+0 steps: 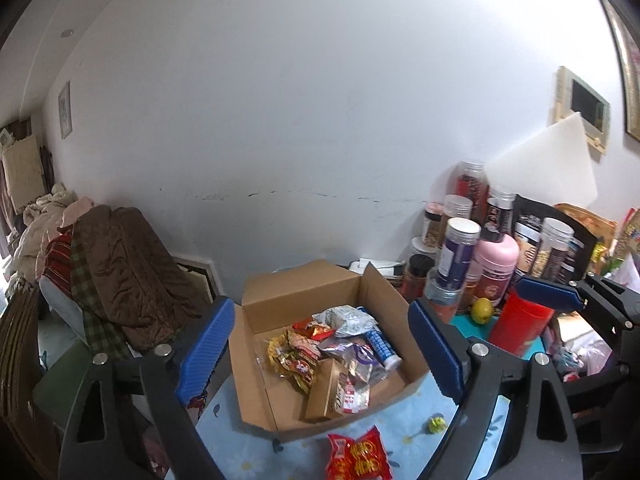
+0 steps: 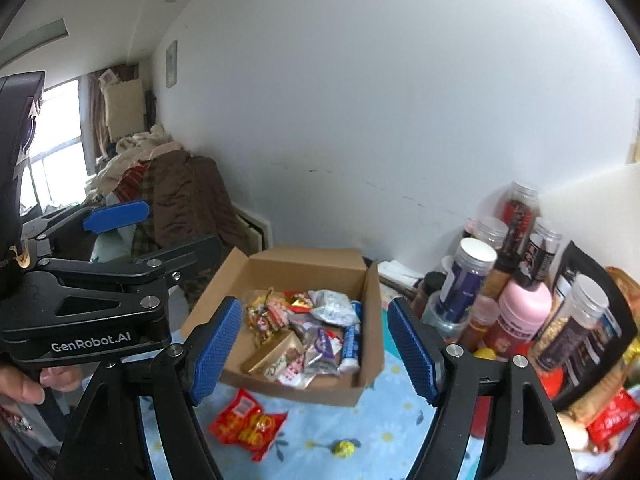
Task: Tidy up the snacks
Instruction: 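Withdraw both tools from the box toward the last red packet and lollipop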
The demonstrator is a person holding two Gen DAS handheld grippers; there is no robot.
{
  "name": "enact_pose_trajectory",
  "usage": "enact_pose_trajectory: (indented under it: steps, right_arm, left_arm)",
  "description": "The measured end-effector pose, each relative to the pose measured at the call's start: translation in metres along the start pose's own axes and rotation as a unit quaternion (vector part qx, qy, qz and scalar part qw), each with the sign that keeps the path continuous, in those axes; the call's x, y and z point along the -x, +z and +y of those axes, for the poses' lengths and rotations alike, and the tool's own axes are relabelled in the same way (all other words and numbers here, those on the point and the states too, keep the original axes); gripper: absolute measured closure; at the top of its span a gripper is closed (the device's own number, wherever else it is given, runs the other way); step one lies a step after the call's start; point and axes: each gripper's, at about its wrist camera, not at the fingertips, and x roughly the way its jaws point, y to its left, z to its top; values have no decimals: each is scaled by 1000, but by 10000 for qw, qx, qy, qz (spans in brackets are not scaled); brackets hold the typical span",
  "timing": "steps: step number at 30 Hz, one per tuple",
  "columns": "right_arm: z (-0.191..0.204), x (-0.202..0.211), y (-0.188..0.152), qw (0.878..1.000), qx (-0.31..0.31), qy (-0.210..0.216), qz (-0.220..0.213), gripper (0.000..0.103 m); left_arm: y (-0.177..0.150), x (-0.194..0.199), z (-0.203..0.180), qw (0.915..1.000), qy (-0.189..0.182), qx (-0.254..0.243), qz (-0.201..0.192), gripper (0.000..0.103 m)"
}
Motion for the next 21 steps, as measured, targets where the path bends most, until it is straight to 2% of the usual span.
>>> enact_pose_trajectory:
  steps: [10,21]
  right_arm:
    - [12,30,-34,10000,-17,-12,-14,27]
    - [21,29,-72,9996,12,-36,290,27]
  left_arm:
    - [-30,34,-22,9994,-293,-187,-33,13]
    - [-65,34,-32,9977,-576,-299,210,13]
